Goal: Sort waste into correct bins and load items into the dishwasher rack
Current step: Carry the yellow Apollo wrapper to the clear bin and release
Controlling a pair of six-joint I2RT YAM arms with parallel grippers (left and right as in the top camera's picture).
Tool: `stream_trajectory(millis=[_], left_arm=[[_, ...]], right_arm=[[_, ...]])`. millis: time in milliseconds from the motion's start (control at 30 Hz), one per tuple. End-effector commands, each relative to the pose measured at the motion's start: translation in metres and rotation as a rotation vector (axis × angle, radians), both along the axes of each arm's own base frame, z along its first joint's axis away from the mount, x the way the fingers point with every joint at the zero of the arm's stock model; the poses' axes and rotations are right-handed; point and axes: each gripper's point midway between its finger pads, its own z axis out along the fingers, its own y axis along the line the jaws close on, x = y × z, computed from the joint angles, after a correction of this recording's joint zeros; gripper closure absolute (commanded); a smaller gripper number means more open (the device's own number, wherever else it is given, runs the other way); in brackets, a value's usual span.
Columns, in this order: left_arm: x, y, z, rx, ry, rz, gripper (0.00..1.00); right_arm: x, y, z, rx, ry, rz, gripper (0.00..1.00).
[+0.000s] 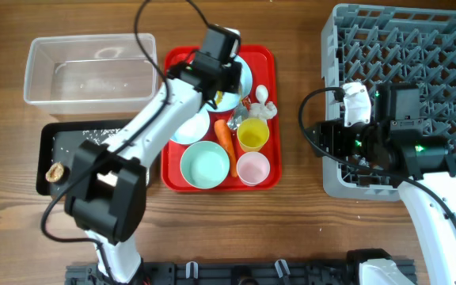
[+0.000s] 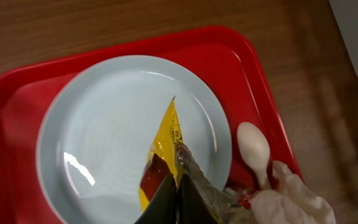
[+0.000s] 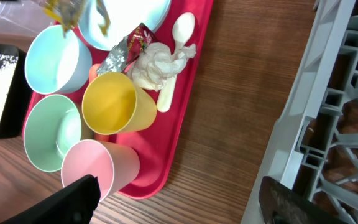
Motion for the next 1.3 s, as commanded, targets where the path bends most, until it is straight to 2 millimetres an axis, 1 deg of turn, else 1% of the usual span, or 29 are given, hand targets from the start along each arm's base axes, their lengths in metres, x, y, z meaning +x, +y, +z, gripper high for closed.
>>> stream_trajectory(millis=[0, 33, 67, 100, 133, 200, 267, 333, 367, 400, 467, 500, 567, 600, 633, 667, 700, 733, 767, 867, 933, 1000, 1033, 1067, 1100, 1133, 1200, 1267], left_arm=[[0.024, 0.054, 0.05, -0.049, -0.094, 0.136, 0.96], [0.03, 0.076, 0.059, -0.053, -0.114, 0.182, 0.96], [0.034, 0.094, 0.064, -0.055, -0.124, 0.217, 0.96], [0.039, 0.117, 0.069, -0.056, -0.135, 0.263, 0.96], [0.043, 0.142, 0.071, -0.054, -0.139, 0.312, 0.96], [0.047, 0.185, 0.07, -0.047, -0.137, 0.397, 0.96], [0.049, 0.222, 0.068, -0.053, -0.131, 0.482, 0.96], [0.049, 0.246, 0.065, -0.054, -0.126, 0.531, 0.96], [0.048, 0.255, 0.062, -0.051, -0.119, 0.548, 0.96], [0.047, 0.26, 0.058, -0.047, -0.11, 0.557, 0.96], [0.046, 0.263, 0.052, -0.04, -0.091, 0.561, 0.94], [0.045, 0.263, 0.05, -0.038, -0.082, 0.561, 0.83], [0.043, 0.263, 0.048, -0.036, -0.074, 0.56, 0.48], [0.043, 0.262, 0.048, -0.036, -0.073, 0.56, 0.36], [0.043, 0.262, 0.048, -0.036, -0.073, 0.56, 0.31], [0.043, 0.262, 0.048, -0.036, -0.072, 0.558, 0.29], [0.043, 0.26, 0.047, -0.04, -0.069, 0.553, 0.29], [0.043, 0.253, 0.047, -0.053, -0.063, 0.53, 0.3], [0.042, 0.241, 0.046, -0.076, -0.05, 0.494, 0.31], [0.032, 0.189, 0.038, -0.08, 0.006, 0.306, 0.32], [0.02, 0.145, 0.033, -0.051, 0.035, 0.19, 0.31], [0.007, 0.101, 0.03, -0.027, 0.052, 0.069, 0.3], [-0.001, 0.082, 0.028, -0.012, 0.061, 0.012, 0.3], [-0.009, 0.067, 0.026, -0.002, 0.07, -0.034, 0.29], [-0.021, 0.048, 0.022, 0.007, 0.093, -0.08, 0.29], [-0.03, 0.035, 0.017, 0.017, 0.116, -0.114, 0.29], [-0.041, 0.02, 0.003, 0.03, 0.162, -0.153, 0.29], [-0.051, 0.001, -0.015, -0.001, 0.22, -0.208, 0.29]], right_arm=[[0.001, 0.0, -0.001, -0.007, 0.006, -0.005, 0.16], [0.001, 0.0, -0.001, -0.007, 0.006, -0.005, 0.16], [0.001, 0.0, -0.001, -0.007, 0.005, -0.005, 0.16], [0.001, 0.0, -0.001, -0.007, 0.005, -0.005, 0.15], [0.001, 0.0, -0.001, -0.007, 0.005, -0.005, 0.15], [0.001, 0.0, -0.001, -0.007, 0.005, -0.005, 0.16], [0.001, 0.0, -0.001, -0.007, 0.005, -0.005, 0.16], [0.001, 0.0, -0.001, -0.006, 0.004, -0.005, 0.16], [0.001, 0.0, -0.001, -0.006, 0.004, -0.005, 0.16], [0.001, 0.0, -0.001, -0.006, 0.003, -0.005, 0.15], [0.002, 0.0, -0.001, -0.006, 0.003, -0.005, 0.15], [0.001, 0.0, -0.001, -0.005, 0.004, -0.006, 0.15], [0.001, 0.0, -0.001, -0.005, 0.004, -0.005, 0.16], [0.001, 0.0, -0.001, -0.005, 0.004, -0.005, 0.16], [0.001, 0.0, -0.001, -0.006, 0.005, -0.005, 0.16], [0.001, 0.0, -0.001, -0.006, 0.006, -0.005, 0.16], [0.001, 0.0, -0.001, -0.005, 0.006, -0.005, 0.15], [0.001, 0.0, -0.001, -0.005, 0.006, -0.005, 0.15], [0.001, 0.0, -0.001, -0.006, 0.006, -0.005, 0.16], [0.001, 0.0, -0.001, -0.006, 0.006, -0.005, 0.15], [0.001, 0.0, -0.001, -0.005, 0.006, -0.005, 0.16], [0.001, 0.0, -0.001, -0.005, 0.006, -0.005, 0.15], [0.001, 0.0, -0.001, -0.005, 0.006, -0.005, 0.16], [0.001, 0.0, -0.001, -0.005, 0.007, -0.006, 0.15], [0.0, 0.0, -0.002, -0.006, 0.012, -0.006, 0.16], [-0.001, 0.0, -0.002, -0.006, 0.015, -0.006, 0.16], [-0.001, 0.0, -0.002, -0.006, 0.017, -0.006, 0.15], [-0.001, 0.0, -0.002, -0.006, 0.015, -0.005, 0.16]])
